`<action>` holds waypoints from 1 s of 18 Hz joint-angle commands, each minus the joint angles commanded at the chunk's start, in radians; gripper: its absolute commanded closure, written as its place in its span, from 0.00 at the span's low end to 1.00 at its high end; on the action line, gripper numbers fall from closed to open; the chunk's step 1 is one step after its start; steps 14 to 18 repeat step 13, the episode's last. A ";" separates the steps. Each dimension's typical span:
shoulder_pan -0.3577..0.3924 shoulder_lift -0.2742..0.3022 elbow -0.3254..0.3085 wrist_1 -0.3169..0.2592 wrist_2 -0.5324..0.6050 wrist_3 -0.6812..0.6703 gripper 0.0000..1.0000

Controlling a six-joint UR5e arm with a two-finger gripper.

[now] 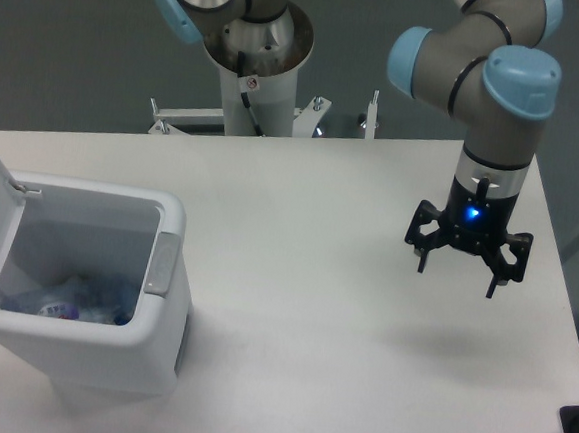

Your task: Place the trash in the trash can

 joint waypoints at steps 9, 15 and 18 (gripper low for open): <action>-0.009 -0.015 -0.015 0.006 0.059 0.092 0.00; -0.011 -0.015 -0.018 0.008 0.059 0.092 0.00; -0.011 -0.015 -0.018 0.008 0.059 0.092 0.00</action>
